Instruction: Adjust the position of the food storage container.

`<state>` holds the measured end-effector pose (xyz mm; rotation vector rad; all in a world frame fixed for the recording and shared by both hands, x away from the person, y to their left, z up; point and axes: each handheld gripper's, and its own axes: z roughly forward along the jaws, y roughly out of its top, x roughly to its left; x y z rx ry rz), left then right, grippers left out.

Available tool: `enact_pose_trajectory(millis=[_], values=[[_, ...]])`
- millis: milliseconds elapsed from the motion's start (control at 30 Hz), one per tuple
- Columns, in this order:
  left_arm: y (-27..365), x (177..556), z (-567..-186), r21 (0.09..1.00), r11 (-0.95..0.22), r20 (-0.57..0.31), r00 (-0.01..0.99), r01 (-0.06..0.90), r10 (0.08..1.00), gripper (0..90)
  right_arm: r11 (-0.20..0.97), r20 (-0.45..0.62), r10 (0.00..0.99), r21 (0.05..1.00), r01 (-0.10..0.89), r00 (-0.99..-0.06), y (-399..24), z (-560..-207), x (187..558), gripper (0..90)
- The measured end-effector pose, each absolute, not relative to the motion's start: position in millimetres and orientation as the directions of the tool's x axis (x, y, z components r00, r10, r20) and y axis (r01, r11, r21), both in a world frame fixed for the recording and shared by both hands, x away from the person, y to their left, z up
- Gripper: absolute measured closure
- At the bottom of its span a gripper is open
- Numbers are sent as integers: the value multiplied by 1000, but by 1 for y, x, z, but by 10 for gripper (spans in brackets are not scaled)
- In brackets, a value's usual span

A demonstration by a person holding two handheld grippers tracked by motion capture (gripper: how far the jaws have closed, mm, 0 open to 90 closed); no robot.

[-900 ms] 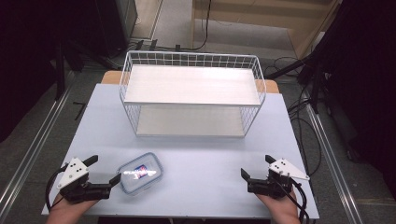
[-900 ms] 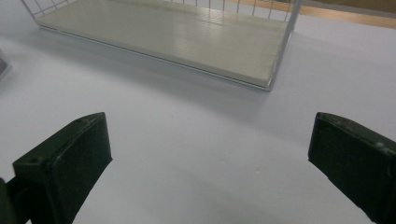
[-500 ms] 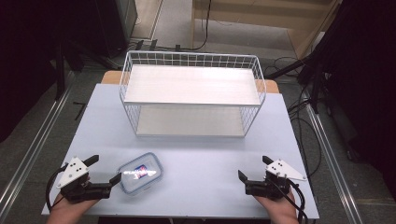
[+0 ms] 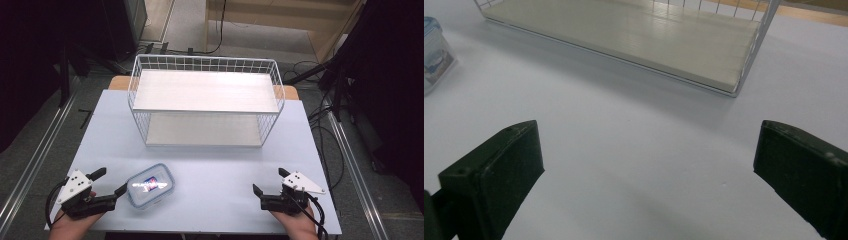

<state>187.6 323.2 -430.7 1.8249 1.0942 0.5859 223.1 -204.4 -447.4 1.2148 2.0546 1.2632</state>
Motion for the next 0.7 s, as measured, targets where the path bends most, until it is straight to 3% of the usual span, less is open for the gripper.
enact_pose_trajectory(millis=[33,67,100,133,167,233,267,300,333,700], values=[[324,187,-430,878,-194,-60,502,437,863,306,198,76,851,870,452,-520,-203,-447,223,0],[325,186,-430,881,-183,-74,510,436,857,306,198,76,851,870,452,-520,-203,-447,223,0],[325,184,-431,878,-172,-90,508,446,857,432,201,74,850,870,450,-522,-202,-447,223,0],[325,184,-431,878,-172,-90,508,446,857,503,201,74,850,870,450,-522,-202,-447,223,0],[326,183,-432,873,-169,-99,507,457,856,503,204,71,849,870,449,-523,-202,-447,223,0],[326,182,-434,862,-176,-94,490,476,867,626,206,70,847,870,448,-526,-201,-447,223,0],[327,182,-436,855,-181,-88,480,486,873,699,206,70,847,870,447,-526,-201,-447,223,0],[327,183,-439,843,-177,-95,464,509,881,843,204,73,846,871,447,-528,-201,-447,224,0],[327,183,-439,843,-177,-95,464,509,881,891,204,73,846,871,447,-528,-201,-447,224,0],[319,183,-454,792,-234,-92,489,564,868,900,201,76,846,872,447,-528,-201,-447,224,0]])
